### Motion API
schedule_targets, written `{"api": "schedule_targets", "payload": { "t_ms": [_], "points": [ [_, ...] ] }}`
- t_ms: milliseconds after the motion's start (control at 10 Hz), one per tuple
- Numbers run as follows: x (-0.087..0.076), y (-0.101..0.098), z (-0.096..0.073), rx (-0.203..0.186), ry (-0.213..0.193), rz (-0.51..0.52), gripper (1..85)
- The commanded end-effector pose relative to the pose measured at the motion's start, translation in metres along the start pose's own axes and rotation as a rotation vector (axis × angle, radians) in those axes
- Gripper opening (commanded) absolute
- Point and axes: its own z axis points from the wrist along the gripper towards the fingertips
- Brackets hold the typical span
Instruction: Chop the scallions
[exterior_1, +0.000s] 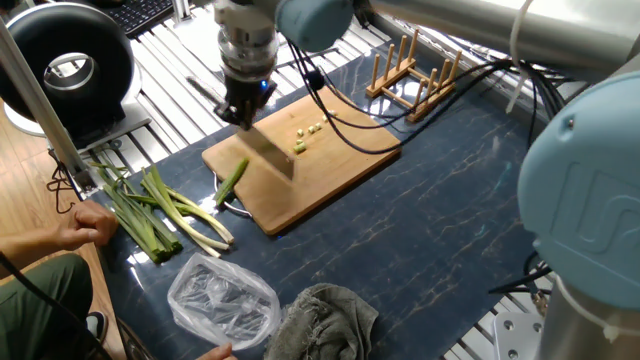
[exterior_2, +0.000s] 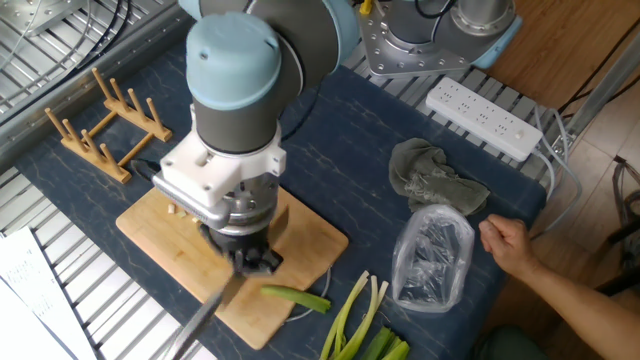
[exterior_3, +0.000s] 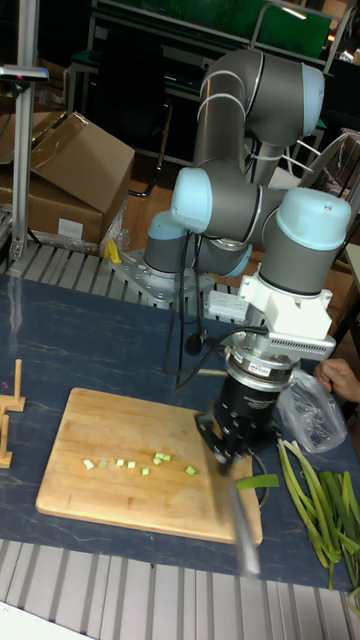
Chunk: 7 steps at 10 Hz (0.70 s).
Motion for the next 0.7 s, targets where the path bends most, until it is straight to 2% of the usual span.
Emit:
{"api": "schedule_targets", "payload": {
  "t_ms": [0,100,300,600],
  "points": [
    [-0.007,0.011,-0.011,-0.011,0.011,0.03,1.3],
    [-0.007,0.011,-0.011,-0.012,0.006,0.03,1.3],
    [0.003,0.011,-0.02,-0.016,0.029,0.023,1.3],
    [0.008,-0.002,-0.028,-0.013,0.043,-0.001,1.3]
  ]
}}
